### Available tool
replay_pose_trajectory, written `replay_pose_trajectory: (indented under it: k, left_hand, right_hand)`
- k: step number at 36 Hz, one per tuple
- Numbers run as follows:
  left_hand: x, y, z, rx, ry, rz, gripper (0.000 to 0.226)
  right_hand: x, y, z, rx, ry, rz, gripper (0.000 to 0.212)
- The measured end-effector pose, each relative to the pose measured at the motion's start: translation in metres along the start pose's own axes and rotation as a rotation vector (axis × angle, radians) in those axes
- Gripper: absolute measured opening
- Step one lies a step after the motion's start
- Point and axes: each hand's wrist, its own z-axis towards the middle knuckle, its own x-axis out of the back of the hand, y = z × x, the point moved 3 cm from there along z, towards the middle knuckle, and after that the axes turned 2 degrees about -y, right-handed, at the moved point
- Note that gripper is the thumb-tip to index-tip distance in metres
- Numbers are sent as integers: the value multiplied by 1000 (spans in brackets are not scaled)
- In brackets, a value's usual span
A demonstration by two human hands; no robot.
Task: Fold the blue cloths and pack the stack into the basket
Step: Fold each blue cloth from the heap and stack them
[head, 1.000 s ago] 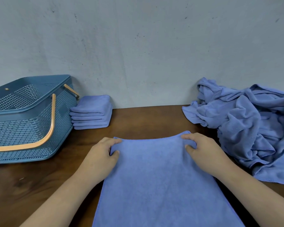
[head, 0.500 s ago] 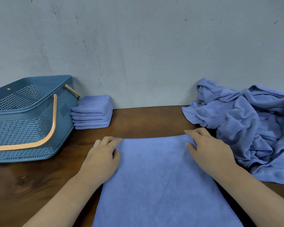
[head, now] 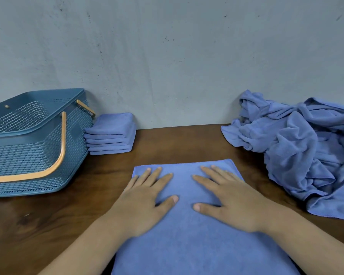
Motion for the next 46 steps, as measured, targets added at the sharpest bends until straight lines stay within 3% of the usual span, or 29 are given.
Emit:
replay_pose_trajectory:
  k: [7,14,19,25,29,35,46]
  left_hand:
    - [10,-28,11,133,-48,-43,76]
    - [10,-39,21,144,-16,-69,76]
    - [17,-28,9,81,105,-59,63]
    - [10,40,-45,-29,-111,-62,68]
    - [0,70,-90,-77,-140,7,69]
    - [-7,54,-135,-69,-64,51,66]
    - [-5,34,-163,67,-12,41,69]
  right_hand:
    - [9,29,6,-202,10,63,85]
    - [10,31,9,-206,5,67,84]
    - [17,19,-4,-164,33,8,74]
    - [15,-34,-40,-48,-81,-61,77]
    - [-1,-72,-78,-50,-148,-3,79]
    - [-14,-67,-133,-111,-47,-55,69]
    - [-17,-51,-165,-322,56,-74,88]
